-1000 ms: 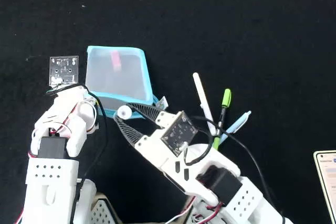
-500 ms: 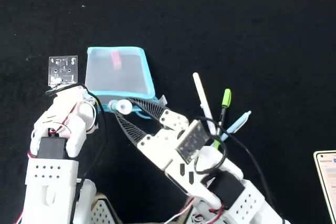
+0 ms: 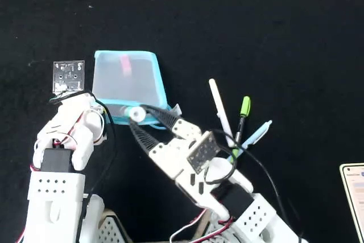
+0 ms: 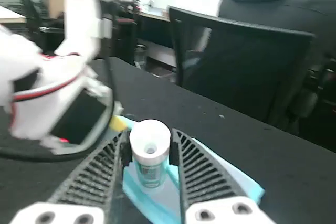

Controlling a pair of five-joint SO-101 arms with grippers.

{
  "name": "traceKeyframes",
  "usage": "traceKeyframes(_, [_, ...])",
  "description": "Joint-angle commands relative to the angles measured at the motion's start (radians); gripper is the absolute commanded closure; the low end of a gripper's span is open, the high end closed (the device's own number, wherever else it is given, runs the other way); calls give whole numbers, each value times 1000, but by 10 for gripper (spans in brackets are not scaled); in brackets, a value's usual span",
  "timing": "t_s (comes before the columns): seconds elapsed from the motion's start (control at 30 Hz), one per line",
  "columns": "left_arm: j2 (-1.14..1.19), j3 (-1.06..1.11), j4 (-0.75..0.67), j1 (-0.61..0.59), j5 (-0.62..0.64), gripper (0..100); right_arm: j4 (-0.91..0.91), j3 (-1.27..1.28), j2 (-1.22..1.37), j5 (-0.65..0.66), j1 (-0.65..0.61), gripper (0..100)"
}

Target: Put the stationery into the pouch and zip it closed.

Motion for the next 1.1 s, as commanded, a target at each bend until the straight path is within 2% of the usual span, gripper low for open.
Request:
traceKeyframes(0.0, [-12, -16, -12, 13, 8, 970, 121, -64, -4, 8, 68, 987])
traceKeyframes(0.23, [-12, -16, -17, 13, 8, 970, 399, -199, 4, 8, 69, 987])
traceKeyframes(0.6, [-12, -16, -17, 13, 8, 970, 480, -306, 35, -2, 69, 988])
traceKeyframes(0.97, [-12, -16, -17, 13, 8, 970, 489, -602, 506, -3, 66, 988])
traceKeyframes(1.07, [-12, -16, -17, 13, 8, 970, 489, -654, 615, -3, 17, 987])
